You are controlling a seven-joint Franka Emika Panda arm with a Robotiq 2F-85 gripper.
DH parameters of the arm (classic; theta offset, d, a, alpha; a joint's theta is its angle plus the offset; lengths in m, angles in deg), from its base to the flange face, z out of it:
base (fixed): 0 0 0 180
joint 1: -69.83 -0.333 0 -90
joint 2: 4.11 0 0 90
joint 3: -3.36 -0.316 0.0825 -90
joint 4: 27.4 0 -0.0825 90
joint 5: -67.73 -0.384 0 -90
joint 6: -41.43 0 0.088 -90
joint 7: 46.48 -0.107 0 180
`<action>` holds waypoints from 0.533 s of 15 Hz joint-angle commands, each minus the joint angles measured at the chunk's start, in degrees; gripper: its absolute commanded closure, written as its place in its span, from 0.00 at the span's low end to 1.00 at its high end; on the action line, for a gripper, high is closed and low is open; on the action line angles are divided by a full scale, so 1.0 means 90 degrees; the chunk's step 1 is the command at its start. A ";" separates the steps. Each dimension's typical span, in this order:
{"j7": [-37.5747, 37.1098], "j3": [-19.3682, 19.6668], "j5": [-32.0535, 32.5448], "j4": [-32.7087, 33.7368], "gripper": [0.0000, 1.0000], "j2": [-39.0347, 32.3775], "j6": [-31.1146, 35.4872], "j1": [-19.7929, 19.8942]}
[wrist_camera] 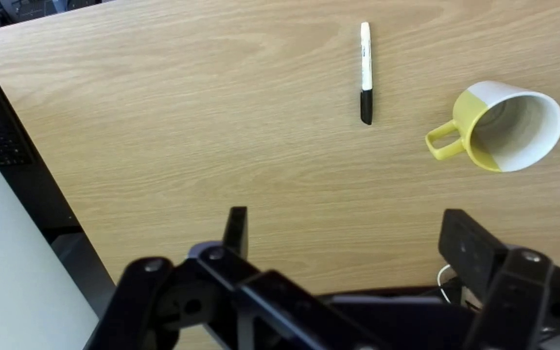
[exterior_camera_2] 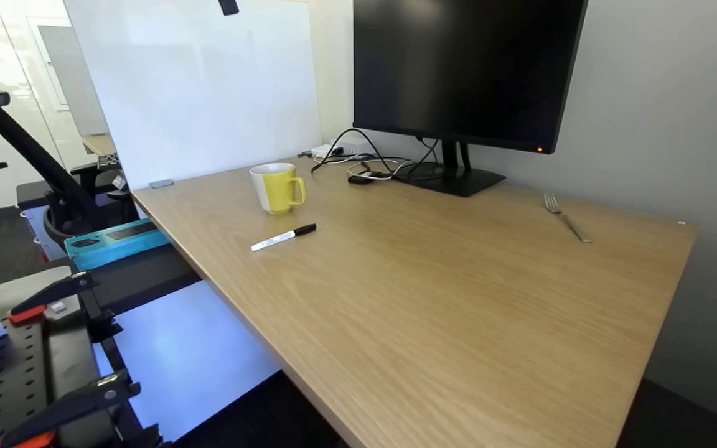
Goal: Move the marker to the right
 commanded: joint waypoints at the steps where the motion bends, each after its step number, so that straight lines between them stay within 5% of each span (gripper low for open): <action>1: 0.0055 0.0056 0.0060 0.0076 0.00 -0.0547 0.0256 -0.0039; 8: 0.0157 0.0197 -0.0034 0.0141 0.00 -0.1775 0.0472 -0.0087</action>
